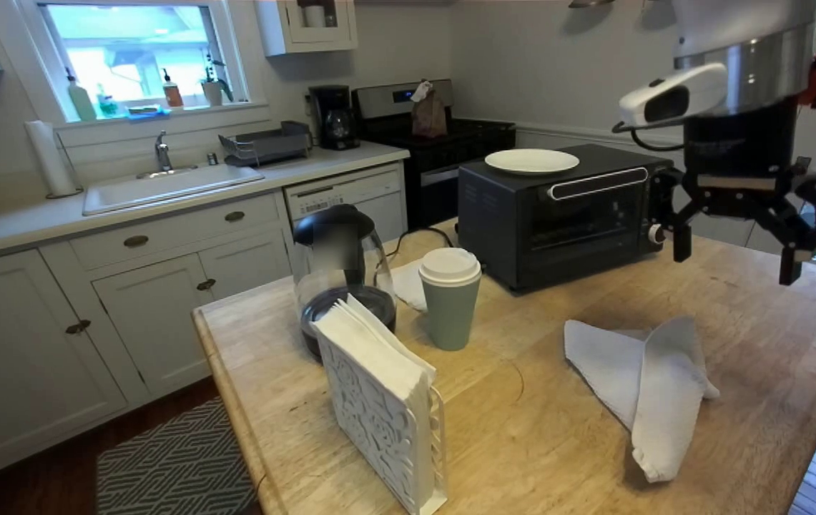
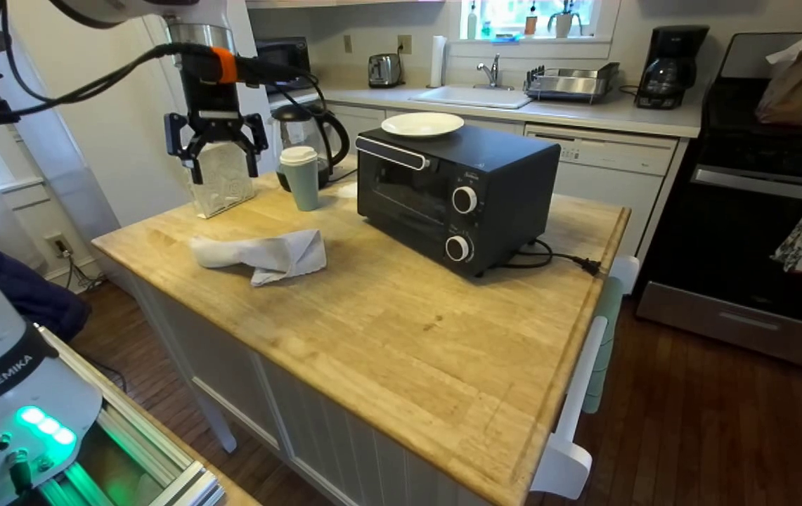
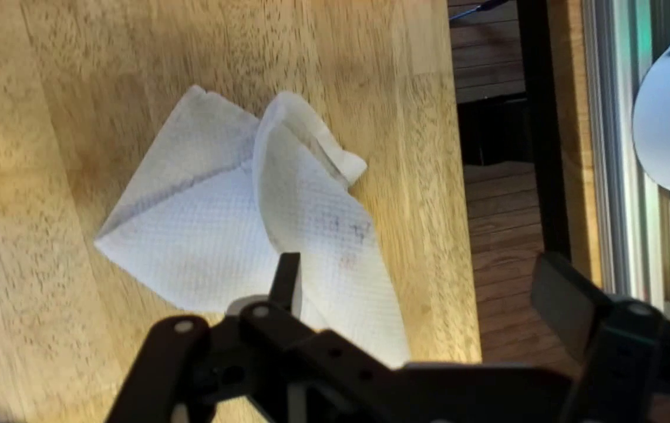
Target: Remove the towel from the plate which is on top of the oven and spread it on the table
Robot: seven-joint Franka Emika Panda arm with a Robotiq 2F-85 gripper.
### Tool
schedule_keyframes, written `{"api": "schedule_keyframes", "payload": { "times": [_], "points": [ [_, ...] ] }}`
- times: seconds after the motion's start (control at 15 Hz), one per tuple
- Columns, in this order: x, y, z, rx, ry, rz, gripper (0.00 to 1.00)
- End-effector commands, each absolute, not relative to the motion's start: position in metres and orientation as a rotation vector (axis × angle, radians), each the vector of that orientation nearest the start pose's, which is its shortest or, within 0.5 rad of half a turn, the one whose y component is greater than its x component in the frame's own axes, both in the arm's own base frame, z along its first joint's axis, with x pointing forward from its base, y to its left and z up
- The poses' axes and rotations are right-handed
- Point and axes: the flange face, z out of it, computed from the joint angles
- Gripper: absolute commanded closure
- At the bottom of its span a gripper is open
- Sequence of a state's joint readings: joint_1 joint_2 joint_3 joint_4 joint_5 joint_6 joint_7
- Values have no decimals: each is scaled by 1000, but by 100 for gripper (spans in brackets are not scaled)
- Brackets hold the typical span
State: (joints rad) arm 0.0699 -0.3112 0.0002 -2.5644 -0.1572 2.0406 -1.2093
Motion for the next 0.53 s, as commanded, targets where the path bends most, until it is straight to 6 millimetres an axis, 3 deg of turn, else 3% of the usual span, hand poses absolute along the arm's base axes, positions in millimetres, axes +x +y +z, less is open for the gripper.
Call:
{"api": "schedule_keyframes", "payload": {
  "times": [0.0,0.2,0.47],
  "points": [
    [391,16,350,-2453,-1937,406,0],
    [387,14,343,-2486,-1908,414,0],
    [385,-40,325,-2577,-1803,379,0]
  ]
}}
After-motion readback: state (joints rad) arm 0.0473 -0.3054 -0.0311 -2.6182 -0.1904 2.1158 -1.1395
